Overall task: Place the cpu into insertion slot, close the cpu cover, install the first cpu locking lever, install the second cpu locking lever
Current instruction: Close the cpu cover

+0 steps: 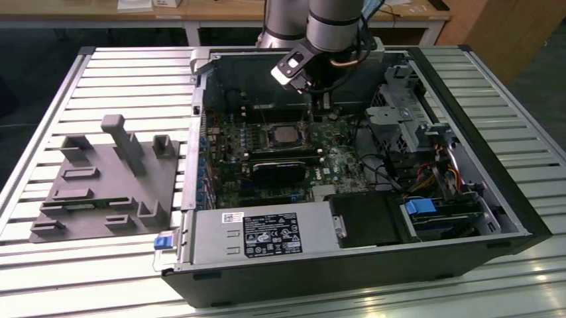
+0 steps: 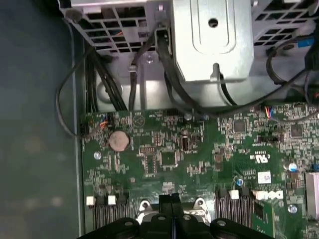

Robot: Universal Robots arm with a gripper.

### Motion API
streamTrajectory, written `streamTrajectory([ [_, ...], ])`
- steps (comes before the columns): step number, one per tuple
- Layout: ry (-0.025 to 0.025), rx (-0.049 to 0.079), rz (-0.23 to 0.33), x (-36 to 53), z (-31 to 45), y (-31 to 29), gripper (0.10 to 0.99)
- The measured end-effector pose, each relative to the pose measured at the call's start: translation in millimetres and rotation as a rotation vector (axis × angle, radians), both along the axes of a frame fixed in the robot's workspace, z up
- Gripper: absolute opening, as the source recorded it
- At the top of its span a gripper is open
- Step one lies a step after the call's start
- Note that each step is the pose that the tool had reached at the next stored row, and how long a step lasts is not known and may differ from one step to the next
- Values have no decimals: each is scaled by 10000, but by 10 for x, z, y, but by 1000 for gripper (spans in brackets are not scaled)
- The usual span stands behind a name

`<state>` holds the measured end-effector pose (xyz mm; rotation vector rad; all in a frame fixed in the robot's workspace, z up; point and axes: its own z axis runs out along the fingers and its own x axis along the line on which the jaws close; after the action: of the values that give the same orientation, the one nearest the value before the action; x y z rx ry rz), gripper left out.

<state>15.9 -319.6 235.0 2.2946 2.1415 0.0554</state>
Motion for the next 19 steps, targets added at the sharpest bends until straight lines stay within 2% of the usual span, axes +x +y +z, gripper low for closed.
streamTrajectory([
  [4,-163,-24,0,-90,0,4,106],
  [7,-256,-33,0,-141,-1,5,106],
  [10,-312,-40,-1,-178,-1,7,106],
  [15,-376,-42,-1,-230,0,8,106],
  [19,-428,-43,-1,-313,-3,8,106],
])
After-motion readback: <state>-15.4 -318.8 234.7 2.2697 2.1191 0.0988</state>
